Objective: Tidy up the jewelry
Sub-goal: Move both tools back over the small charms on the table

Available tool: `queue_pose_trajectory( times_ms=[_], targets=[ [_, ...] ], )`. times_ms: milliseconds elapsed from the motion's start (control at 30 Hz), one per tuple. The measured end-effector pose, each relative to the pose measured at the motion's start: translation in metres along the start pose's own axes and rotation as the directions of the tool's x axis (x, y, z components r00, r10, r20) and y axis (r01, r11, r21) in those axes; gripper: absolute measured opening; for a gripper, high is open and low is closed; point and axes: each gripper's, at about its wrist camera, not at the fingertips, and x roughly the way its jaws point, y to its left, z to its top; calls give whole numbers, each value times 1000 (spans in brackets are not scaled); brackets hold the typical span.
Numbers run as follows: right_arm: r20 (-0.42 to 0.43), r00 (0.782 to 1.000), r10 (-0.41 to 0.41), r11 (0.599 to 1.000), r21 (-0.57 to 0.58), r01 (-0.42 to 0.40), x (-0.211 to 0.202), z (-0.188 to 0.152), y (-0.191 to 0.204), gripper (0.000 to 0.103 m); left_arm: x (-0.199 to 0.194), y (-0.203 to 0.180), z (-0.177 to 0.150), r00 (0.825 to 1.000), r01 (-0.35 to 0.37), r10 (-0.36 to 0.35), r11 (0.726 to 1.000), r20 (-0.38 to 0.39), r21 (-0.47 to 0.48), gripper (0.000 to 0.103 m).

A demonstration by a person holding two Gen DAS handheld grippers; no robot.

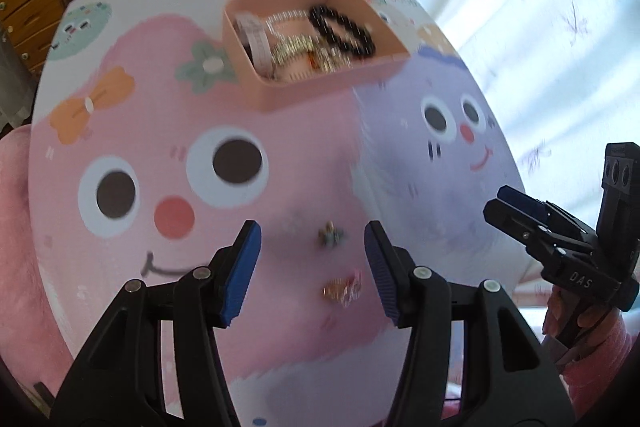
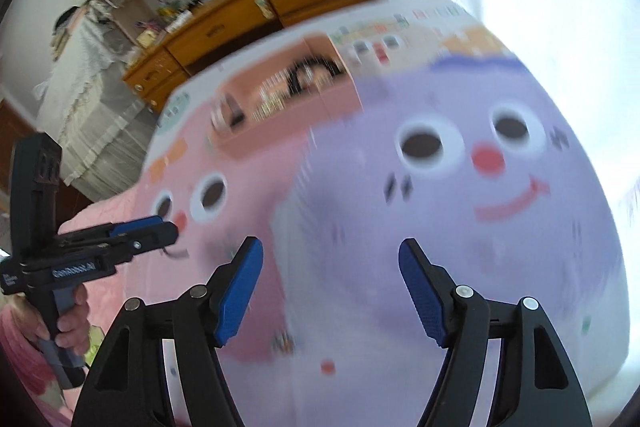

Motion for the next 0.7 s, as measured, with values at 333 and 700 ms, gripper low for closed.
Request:
queue_pose_trajectory(
  times_ms=[333,700],
  targets=[
    [-100,994,-34,991,-136,20,11,-87,35,71,22,-28,-51,991,-6,37,973,-130,231,51],
    [-19,983,-183,855,-497,149,26,-137,90,71,33,-45,-65,996,-23,58,907,-70,421,50]
  ],
)
